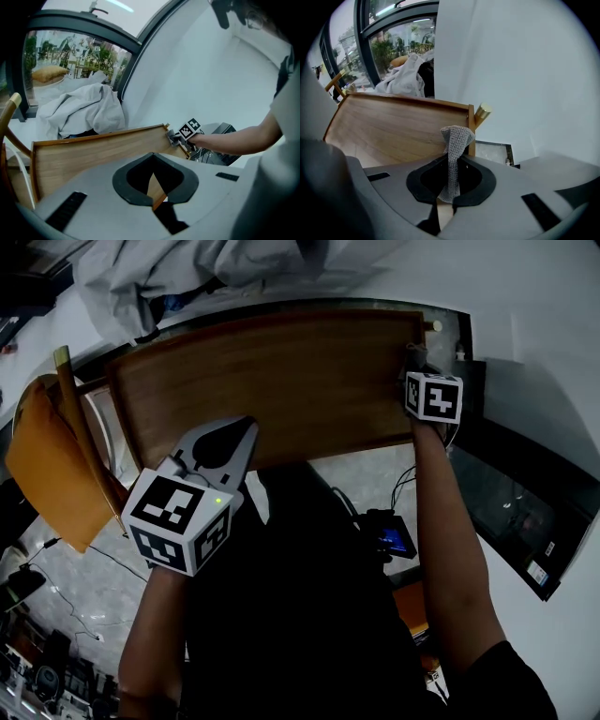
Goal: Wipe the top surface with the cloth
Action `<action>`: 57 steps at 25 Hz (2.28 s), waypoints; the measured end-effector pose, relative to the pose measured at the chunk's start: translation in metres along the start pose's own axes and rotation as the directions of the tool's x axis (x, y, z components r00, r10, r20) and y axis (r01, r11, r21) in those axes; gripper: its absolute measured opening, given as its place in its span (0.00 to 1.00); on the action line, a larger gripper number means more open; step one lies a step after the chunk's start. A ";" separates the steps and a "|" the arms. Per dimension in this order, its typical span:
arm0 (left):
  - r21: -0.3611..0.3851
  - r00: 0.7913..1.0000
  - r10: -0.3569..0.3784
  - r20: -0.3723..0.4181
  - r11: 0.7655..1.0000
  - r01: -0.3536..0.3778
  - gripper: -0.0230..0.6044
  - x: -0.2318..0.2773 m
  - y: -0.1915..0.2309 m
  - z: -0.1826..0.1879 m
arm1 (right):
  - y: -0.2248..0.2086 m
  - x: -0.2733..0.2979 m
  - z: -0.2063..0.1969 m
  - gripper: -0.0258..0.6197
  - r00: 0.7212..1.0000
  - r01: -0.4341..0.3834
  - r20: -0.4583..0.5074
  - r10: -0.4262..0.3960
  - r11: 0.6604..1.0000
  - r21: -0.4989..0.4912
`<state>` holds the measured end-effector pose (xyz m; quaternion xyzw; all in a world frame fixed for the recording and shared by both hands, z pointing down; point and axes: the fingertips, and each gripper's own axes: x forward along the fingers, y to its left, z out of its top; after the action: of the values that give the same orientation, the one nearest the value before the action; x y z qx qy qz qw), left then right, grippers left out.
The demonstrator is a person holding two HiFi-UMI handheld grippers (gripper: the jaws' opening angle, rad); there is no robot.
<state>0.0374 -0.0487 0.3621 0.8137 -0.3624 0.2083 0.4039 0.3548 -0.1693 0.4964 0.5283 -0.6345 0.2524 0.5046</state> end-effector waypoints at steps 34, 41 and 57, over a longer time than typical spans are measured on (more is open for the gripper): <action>-0.168 0.979 0.187 0.078 0.971 -0.172 0.05 -0.210 0.173 -0.077 | 0.582 -0.087 0.058 0.10 0.669 -0.735 -0.068 0.740 0.645 -0.208; -0.132 0.986 0.153 0.061 0.981 -0.144 0.05 -0.200 0.166 -0.073 | 0.584 -0.081 0.053 0.10 0.691 -0.712 -0.069 0.719 0.663 -0.230; -0.072 0.992 0.120 0.034 0.990 -0.117 0.05 -0.165 0.127 -0.059 | 0.518 -0.070 0.038 0.10 0.722 -0.676 -0.070 0.688 0.680 -0.285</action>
<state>-0.1692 0.0165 0.3565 0.7800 -0.4249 0.2036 0.4118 -0.1434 -0.0101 0.5291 0.1792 -0.8259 0.3145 0.4323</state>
